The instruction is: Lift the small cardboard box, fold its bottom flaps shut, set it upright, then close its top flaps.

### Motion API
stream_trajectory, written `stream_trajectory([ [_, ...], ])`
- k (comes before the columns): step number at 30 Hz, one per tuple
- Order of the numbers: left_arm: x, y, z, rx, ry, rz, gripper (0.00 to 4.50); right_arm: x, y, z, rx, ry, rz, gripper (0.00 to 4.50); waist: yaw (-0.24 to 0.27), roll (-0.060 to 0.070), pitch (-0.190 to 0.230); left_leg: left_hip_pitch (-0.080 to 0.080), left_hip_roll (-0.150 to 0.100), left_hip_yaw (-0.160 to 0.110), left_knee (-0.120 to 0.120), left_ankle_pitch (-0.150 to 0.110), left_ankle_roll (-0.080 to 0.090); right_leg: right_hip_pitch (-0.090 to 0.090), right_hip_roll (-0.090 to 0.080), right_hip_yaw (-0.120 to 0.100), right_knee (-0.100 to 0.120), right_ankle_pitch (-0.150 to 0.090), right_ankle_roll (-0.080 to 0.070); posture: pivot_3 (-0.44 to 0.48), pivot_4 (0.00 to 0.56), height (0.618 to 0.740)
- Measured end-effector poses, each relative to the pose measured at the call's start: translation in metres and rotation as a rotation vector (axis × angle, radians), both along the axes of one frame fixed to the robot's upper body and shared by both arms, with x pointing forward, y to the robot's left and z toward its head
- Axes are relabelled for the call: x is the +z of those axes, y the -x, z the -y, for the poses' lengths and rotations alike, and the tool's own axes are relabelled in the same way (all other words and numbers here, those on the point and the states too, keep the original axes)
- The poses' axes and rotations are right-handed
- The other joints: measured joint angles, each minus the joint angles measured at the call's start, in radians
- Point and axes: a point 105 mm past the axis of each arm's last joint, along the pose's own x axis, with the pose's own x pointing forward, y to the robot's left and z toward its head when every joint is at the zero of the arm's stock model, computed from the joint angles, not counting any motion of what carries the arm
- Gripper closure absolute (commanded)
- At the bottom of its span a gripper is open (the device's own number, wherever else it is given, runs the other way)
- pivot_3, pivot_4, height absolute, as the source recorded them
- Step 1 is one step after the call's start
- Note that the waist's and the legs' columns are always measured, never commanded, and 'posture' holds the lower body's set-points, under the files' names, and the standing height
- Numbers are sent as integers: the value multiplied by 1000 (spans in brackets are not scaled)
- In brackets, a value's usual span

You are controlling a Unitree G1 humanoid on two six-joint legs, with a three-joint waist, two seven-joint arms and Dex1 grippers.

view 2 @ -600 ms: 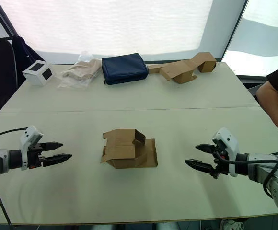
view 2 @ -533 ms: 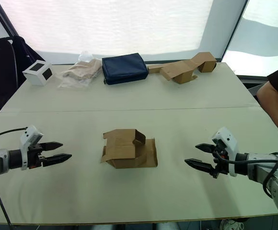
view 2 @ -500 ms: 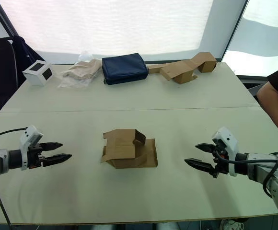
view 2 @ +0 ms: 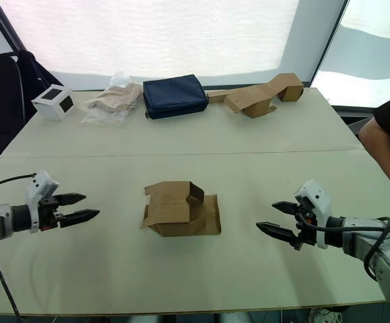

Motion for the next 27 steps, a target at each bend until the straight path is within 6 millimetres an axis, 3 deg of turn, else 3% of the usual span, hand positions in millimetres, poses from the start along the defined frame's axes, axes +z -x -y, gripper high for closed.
stream_trajectory([
  [4, -11, -6, -9, 68, -62, -36, 0, -1, -4, 0, -7, 37, 17, 36, -1, 0, 0, 0, 0, 0, 0, 0, 0, 0, 0, 0, 0, 0, 0, 0, 150, 740],
  [14, 7, -19, -9, 147, 72, -91, 0, 1, -10, 0, -16, 70, 56, 36, 2, 0, 0, 0, 0, 0, 1, 0, 0, 0, 1, -1, 1, 0, 0, 0, 150, 740],
  [16, 15, -19, -2, 144, 223, -180, 0, 5, -7, -6, 9, 73, 72, 36, 1, 0, 0, -1, 0, 0, 1, 0, 0, 0, 2, -2, 1, 0, 0, 0, 150, 740],
  [22, 41, -2, 43, -44, 643, -427, 0, 39, 13, -60, 211, 27, 143, 36, -4, 0, 0, 0, 0, -1, 2, 0, 0, -1, 1, -2, 3, 0, 0, 0, 150, 740],
  [27, 24, 6, 75, -84, 791, -618, 0, 62, 29, -90, 318, 40, 198, 36, 0, -2, 0, -1, 0, -2, 2, 0, 0, -1, 0, -2, 3, 0, 0, 0, 150, 740],
])
